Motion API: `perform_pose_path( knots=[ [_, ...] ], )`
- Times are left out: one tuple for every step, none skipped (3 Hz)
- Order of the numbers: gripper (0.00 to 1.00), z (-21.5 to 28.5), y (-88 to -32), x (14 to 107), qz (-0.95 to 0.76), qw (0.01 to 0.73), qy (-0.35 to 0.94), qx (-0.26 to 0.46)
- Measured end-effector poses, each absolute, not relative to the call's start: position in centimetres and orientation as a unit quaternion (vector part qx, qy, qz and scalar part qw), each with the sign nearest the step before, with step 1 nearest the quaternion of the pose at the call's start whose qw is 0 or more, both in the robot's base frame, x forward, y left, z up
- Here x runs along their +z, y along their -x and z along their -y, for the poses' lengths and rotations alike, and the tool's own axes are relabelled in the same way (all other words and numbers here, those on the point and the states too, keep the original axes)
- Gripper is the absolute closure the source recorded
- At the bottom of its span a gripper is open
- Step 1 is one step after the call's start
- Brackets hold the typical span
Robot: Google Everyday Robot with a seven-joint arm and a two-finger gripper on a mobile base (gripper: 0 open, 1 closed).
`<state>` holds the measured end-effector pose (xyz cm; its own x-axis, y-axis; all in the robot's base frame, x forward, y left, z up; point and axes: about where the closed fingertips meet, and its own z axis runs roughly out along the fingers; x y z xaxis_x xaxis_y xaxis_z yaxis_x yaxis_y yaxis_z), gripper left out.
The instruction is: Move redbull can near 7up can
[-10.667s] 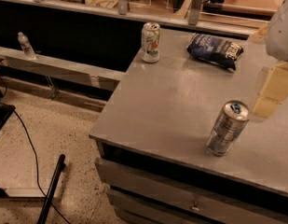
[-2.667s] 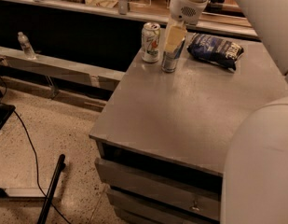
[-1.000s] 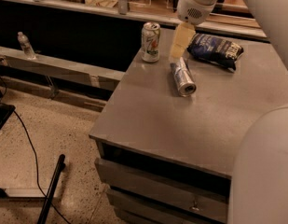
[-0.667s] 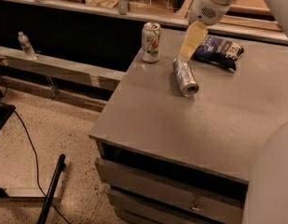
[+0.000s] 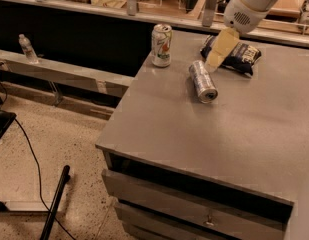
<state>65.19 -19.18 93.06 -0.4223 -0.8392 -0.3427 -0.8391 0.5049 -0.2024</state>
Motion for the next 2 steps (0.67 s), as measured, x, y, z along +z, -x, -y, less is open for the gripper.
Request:
perform_pose_path(
  knots=[
    [0.00, 20.80, -63.87, 92.13, -0.858, 0.198, 0.473, 0.017],
    [0.00, 21.75, -63.03, 91.82, -0.865, 0.201, 0.458, 0.024]
  ],
)
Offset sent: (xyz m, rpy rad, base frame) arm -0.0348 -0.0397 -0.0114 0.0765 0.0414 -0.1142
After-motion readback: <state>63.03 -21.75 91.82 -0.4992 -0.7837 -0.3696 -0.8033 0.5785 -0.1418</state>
